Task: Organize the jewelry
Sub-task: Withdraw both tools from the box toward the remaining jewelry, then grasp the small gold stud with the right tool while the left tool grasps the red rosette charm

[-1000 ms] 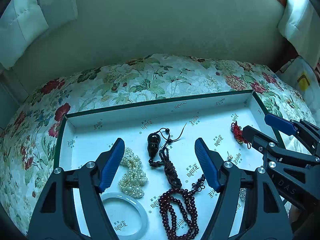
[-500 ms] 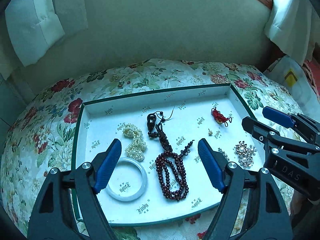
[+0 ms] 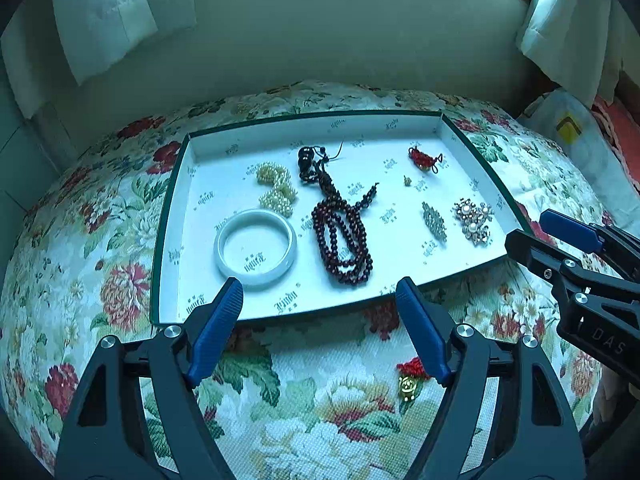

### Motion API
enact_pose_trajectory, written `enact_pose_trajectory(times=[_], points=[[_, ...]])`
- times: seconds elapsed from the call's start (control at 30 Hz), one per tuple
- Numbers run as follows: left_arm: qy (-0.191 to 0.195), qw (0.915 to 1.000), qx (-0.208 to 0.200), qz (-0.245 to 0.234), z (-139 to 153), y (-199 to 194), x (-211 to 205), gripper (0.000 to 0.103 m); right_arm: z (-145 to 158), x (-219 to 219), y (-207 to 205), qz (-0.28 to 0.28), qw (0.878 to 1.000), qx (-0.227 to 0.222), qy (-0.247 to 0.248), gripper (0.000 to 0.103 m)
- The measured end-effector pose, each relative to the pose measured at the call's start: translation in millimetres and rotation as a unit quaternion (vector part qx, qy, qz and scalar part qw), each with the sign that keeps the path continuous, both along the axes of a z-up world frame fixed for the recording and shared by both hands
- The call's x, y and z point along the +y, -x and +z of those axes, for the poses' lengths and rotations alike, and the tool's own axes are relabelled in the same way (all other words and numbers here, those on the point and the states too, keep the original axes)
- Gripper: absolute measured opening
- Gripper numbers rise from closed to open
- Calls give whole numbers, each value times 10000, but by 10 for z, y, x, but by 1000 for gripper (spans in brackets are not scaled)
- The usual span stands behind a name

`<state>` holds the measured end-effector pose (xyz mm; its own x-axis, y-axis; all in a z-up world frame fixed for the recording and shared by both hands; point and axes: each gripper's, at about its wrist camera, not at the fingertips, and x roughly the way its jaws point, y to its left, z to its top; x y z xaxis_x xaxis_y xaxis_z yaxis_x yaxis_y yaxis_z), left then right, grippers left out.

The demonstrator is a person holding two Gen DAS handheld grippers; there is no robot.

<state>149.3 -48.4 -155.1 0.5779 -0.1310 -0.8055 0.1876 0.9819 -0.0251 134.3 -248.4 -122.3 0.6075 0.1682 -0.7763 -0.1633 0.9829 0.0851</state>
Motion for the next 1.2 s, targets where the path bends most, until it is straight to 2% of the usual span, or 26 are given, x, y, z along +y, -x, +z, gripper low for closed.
enact_pose_trajectory(times=[0.17,0.33,0.4,0.6,1.0,1.2], points=[[-16,9999,126,-9,-103,194,26,78,-107,-10,238,-52,9999,110,-1,55],[24,9998,206,34,-168,343,64,78,-242,67,433,71,9995,301,48,49],[27,9997,223,59,-187,402,88,78,-301,119,489,155,9991,383,88,40],[1,9996,261,98,-250,542,170,78,-457,251,545,338,9975,601,143,27],[37,9993,326,195,-305,491,302,78,-585,326,509,404,9961,745,258,18],[50,9992,352,178,-323,498,280,78,-588,328,517,400,9962,731,255,17]])
